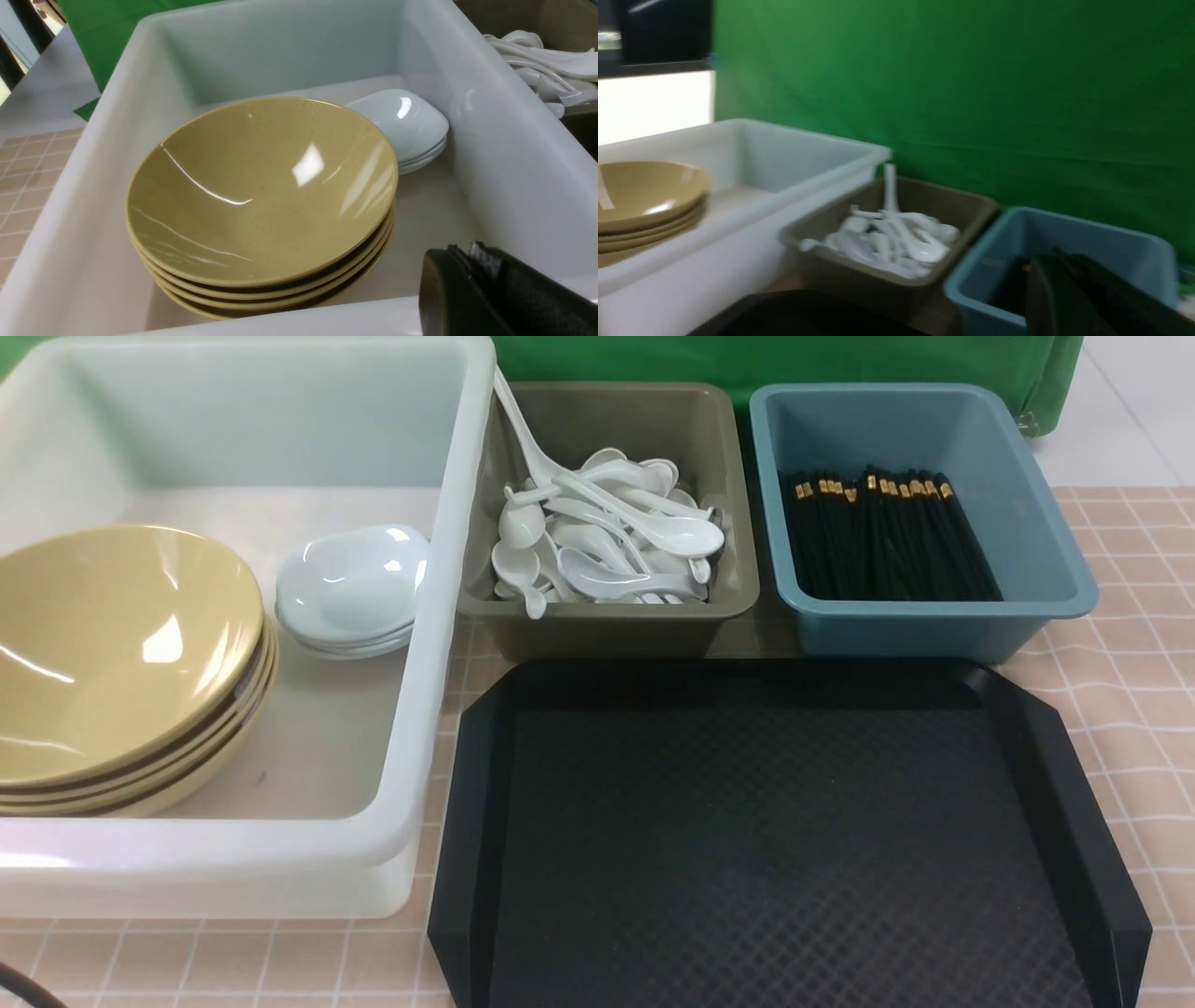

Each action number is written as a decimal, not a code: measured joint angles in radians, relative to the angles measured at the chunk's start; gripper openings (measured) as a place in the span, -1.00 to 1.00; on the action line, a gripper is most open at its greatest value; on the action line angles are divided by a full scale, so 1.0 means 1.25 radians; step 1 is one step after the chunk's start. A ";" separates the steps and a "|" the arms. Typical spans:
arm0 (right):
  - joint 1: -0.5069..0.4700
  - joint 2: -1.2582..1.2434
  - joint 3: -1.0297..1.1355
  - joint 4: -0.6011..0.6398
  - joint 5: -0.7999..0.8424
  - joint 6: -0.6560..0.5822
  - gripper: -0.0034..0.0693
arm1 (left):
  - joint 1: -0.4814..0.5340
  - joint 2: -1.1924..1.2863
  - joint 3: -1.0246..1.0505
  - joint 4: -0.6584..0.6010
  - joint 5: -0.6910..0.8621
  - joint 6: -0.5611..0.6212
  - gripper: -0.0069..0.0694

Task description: On brown table put chopsticks spoon bowls plates into blue grey white boxes.

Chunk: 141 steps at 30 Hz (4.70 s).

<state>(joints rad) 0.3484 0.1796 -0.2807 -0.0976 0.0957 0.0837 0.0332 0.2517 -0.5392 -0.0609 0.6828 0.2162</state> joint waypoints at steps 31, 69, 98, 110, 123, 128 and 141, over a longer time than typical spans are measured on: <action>-0.341 -0.153 0.247 -0.014 0.173 0.051 -0.81 | 0.000 0.000 0.000 0.000 0.000 0.000 -0.81; -0.341 -0.153 0.247 -0.015 0.174 0.051 -0.77 | -0.052 -0.144 0.294 -0.014 -0.348 -0.028 -0.81; -0.341 -0.153 0.247 -0.015 0.174 0.051 -0.77 | -0.016 -0.210 0.452 -0.008 -0.299 -0.144 -0.81; -0.341 -0.153 0.247 -0.015 0.174 0.051 -0.77 | -0.016 -0.210 0.452 -0.008 -0.299 -0.144 -0.81; -0.341 -0.153 0.247 -0.015 0.174 0.051 -0.76 | -0.016 -0.210 0.452 -0.008 -0.299 -0.144 -0.81; -0.341 -0.153 0.247 -0.015 0.174 0.051 -0.76 | -0.016 -0.210 0.452 -0.008 -0.299 -0.144 -0.81; -0.341 -0.153 0.247 -0.015 0.174 0.051 -0.71 | -0.016 -0.210 0.452 -0.008 -0.299 -0.146 -0.81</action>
<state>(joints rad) -0.0782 -0.0114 0.0275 -0.1166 0.3130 0.1469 0.0127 -0.0111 0.0252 -0.0709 0.3094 0.0339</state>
